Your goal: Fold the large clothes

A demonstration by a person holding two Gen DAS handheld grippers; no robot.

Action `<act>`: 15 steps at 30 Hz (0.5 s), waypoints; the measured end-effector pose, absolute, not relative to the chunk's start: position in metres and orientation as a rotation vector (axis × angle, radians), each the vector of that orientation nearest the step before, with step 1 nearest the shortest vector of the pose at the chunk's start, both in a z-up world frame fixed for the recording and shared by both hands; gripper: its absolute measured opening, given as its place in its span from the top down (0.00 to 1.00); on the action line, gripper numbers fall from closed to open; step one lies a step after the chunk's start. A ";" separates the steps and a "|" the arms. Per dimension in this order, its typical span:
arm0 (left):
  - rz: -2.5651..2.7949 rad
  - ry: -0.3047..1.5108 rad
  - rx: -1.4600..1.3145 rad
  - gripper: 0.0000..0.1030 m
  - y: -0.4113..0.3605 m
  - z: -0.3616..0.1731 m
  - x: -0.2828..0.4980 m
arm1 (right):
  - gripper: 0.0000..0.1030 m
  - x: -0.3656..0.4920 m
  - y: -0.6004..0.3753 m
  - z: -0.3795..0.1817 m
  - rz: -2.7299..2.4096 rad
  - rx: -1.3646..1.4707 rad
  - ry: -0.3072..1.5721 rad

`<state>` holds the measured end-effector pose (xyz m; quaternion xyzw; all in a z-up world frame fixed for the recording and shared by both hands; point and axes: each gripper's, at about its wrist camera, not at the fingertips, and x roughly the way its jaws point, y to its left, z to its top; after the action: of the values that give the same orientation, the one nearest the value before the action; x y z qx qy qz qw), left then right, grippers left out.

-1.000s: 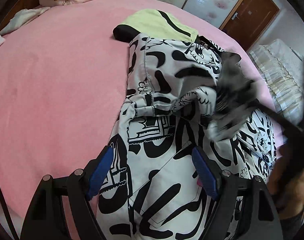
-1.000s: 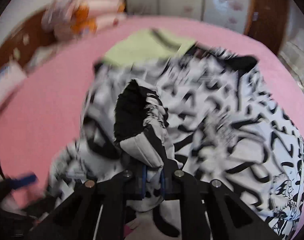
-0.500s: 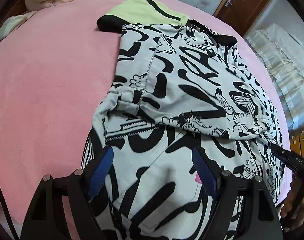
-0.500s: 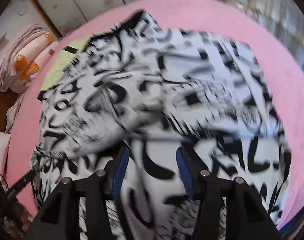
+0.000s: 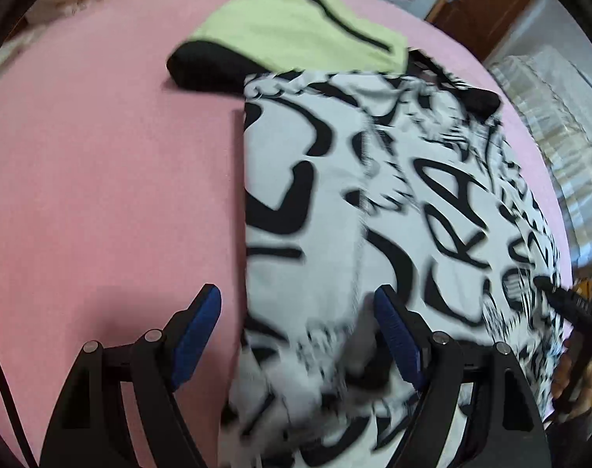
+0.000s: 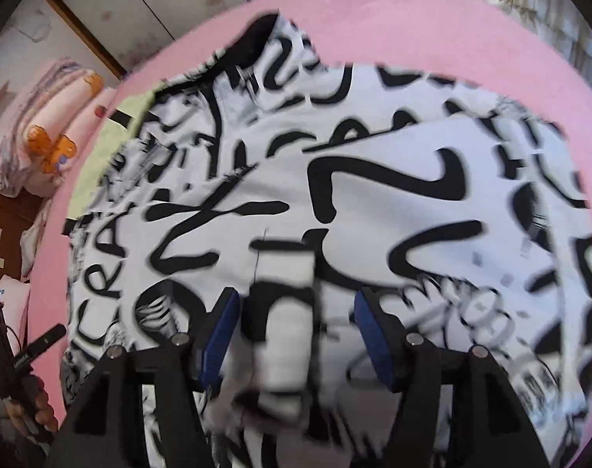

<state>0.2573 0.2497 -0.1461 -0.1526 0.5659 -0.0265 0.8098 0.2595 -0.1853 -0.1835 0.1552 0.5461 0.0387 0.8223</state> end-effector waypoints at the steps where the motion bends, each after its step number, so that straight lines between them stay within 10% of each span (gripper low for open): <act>1: -0.061 1.239 -0.341 0.23 0.251 -0.153 0.264 | 0.40 0.264 -0.184 -0.188 0.091 0.344 1.170; 5: -0.080 1.271 -0.367 0.28 0.247 -0.172 0.286 | 0.56 0.269 -0.170 -0.191 0.134 0.291 1.146; 6: -0.097 1.242 -0.359 0.41 0.244 -0.169 0.289 | 0.73 0.269 -0.165 -0.190 0.154 0.272 1.145; 10: -0.055 1.183 -0.317 0.90 0.239 -0.158 0.291 | 0.80 0.270 -0.148 -0.176 0.153 0.180 1.085; 15: -0.003 1.077 -0.300 0.95 0.243 -0.144 0.286 | 0.81 0.274 -0.137 -0.141 0.177 0.166 0.879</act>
<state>0.2860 0.2435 -0.1437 -0.1422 0.5108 -0.0014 0.8478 0.2738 -0.1372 -0.1411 0.0800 0.4246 0.0853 0.8978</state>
